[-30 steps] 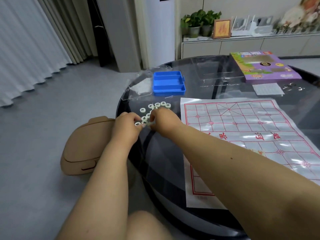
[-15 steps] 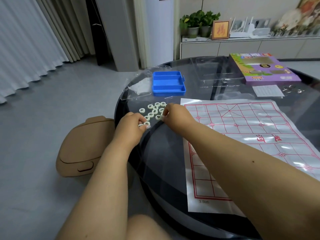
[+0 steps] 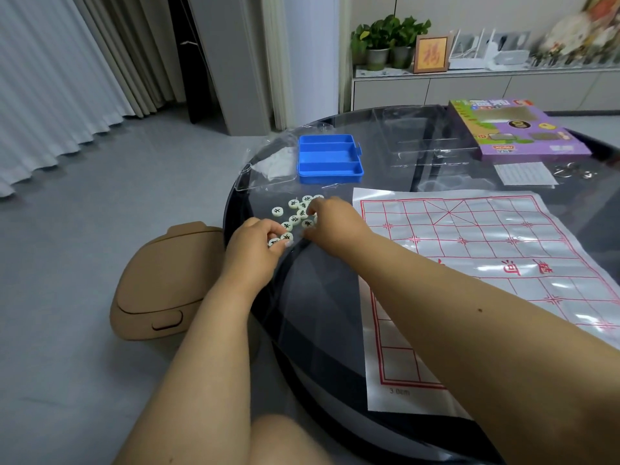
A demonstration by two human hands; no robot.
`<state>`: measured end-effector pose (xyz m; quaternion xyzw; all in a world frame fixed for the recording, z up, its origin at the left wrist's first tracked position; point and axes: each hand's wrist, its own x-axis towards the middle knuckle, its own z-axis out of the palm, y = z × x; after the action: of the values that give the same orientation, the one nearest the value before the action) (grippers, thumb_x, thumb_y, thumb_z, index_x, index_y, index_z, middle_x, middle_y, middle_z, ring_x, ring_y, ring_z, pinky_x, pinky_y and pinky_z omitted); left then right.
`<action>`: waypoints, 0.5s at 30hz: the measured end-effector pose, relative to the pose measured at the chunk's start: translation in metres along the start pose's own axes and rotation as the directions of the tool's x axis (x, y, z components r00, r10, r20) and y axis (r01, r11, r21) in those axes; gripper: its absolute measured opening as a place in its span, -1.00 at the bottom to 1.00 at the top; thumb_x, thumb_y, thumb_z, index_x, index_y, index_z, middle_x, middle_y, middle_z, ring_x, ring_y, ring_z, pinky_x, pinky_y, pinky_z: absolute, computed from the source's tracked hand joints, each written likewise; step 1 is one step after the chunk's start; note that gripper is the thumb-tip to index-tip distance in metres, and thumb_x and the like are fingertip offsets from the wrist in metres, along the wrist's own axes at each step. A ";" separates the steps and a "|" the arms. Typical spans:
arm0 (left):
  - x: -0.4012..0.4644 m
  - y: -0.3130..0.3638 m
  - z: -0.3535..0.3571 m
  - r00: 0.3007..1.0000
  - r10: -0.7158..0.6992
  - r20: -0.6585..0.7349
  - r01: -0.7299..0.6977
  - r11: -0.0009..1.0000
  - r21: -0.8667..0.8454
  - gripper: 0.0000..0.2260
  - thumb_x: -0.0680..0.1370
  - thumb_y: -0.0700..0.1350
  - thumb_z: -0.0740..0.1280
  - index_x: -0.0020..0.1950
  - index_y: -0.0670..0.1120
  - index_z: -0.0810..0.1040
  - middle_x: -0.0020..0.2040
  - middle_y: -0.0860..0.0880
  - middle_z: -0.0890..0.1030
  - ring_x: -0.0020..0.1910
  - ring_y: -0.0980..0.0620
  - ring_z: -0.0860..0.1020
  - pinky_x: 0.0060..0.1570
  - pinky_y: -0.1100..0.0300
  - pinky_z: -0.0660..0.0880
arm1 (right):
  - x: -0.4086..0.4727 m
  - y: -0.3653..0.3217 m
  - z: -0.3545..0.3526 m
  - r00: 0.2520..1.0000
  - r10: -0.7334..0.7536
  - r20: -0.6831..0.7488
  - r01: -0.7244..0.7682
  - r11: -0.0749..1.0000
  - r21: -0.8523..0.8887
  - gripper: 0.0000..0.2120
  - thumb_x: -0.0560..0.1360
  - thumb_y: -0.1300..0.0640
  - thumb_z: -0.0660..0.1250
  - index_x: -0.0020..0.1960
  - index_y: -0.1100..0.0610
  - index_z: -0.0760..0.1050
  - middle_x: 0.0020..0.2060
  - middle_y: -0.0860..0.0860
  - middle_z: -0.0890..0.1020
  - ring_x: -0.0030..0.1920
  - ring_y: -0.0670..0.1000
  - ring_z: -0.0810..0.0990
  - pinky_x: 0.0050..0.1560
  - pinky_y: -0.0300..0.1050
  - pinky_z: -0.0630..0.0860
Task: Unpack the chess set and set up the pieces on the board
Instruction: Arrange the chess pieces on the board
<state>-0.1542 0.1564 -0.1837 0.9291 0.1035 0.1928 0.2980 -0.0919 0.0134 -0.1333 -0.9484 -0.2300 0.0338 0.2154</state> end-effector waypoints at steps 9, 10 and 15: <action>0.000 0.003 0.000 1.000 -0.009 0.023 0.007 0.995 0.096 -0.85 0.53 -0.08 0.38 0.08 -0.07 0.62 0.00 -0.02 0.53 -0.09 0.03 0.48 -0.08 0.23 0.38 | 0.022 -0.009 0.007 0.984 -0.001 0.177 0.039 0.977 -0.209 -0.67 0.52 0.06 0.30 0.22 0.20 0.47 0.21 0.15 0.50 0.16 0.14 0.52 -0.02 -0.10 0.43; 0.000 0.004 0.000 1.000 -0.008 0.030 0.005 0.994 0.113 -0.84 0.54 -0.08 0.38 0.08 -0.08 0.61 0.02 -0.04 0.53 -0.06 0.01 0.49 -0.04 0.21 0.39 | 0.018 -0.007 0.008 0.988 -0.047 0.149 0.080 0.971 -0.226 -0.67 0.53 0.07 0.28 0.22 0.23 0.46 0.21 0.17 0.50 0.17 0.15 0.50 0.03 -0.09 0.43; -0.003 0.013 -0.001 0.998 -0.028 0.056 0.020 0.990 0.139 -0.82 0.55 -0.07 0.36 0.10 -0.10 0.60 0.05 -0.08 0.53 0.04 -0.07 0.51 0.10 0.05 0.45 | 0.002 0.004 0.008 0.961 -0.267 0.069 0.275 0.912 -0.304 -0.71 0.59 0.12 0.17 0.23 0.27 0.41 0.20 0.18 0.48 0.22 0.15 0.44 0.18 -0.08 0.36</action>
<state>-0.1565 0.1456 -0.1758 0.9515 0.1189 0.1544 0.2379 -0.0897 0.0147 -0.1419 -0.9288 -0.3645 -0.0205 0.0632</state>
